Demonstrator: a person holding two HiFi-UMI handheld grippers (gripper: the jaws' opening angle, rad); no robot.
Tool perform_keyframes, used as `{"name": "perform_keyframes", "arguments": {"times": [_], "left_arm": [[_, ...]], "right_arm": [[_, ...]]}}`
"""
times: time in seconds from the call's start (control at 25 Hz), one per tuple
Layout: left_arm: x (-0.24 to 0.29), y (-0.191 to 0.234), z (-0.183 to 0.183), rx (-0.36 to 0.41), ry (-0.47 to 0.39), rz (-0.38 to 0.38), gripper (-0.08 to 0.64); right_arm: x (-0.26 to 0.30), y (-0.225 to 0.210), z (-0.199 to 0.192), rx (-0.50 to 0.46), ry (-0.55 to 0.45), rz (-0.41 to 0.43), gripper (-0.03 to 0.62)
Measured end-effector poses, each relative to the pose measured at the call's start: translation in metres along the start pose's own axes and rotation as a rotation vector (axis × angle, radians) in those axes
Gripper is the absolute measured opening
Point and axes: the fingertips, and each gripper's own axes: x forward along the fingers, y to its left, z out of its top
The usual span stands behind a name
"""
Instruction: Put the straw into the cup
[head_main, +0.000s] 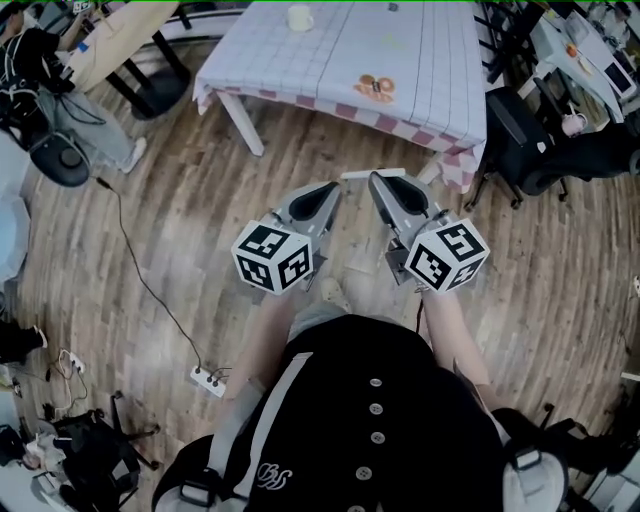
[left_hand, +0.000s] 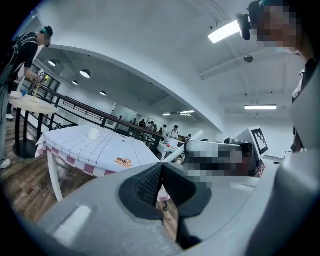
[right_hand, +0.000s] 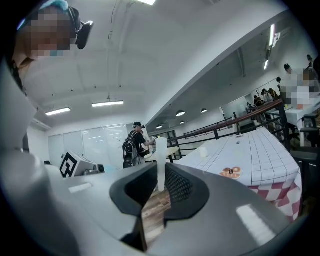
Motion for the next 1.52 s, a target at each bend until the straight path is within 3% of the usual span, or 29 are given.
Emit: {"name": "perform_keyframes", "arguments": {"times": [0.52,1.0,1.2,1.52], "left_arm": [[0.034,0.070,0.002,-0.062,0.053,0.013,-0.002],[0.032,0.107,0.009,-0.067,0.029,0.082,-0.002],[0.057,0.129,0.038,-0.096,-0.003,0.086,-0.002],[0.092,0.184,0.043,-0.075,0.012,0.127,-0.002]], "right_arm": [[0.070,-0.037,0.002,0.023,0.026,0.000,0.041],[0.101,-0.050,0.000,0.021,0.064,0.023,0.041],[0.136,-0.072,0.016,0.027,0.079,0.042,0.041],[0.198,-0.108,0.009,0.031,0.084,0.087,0.040]]}}
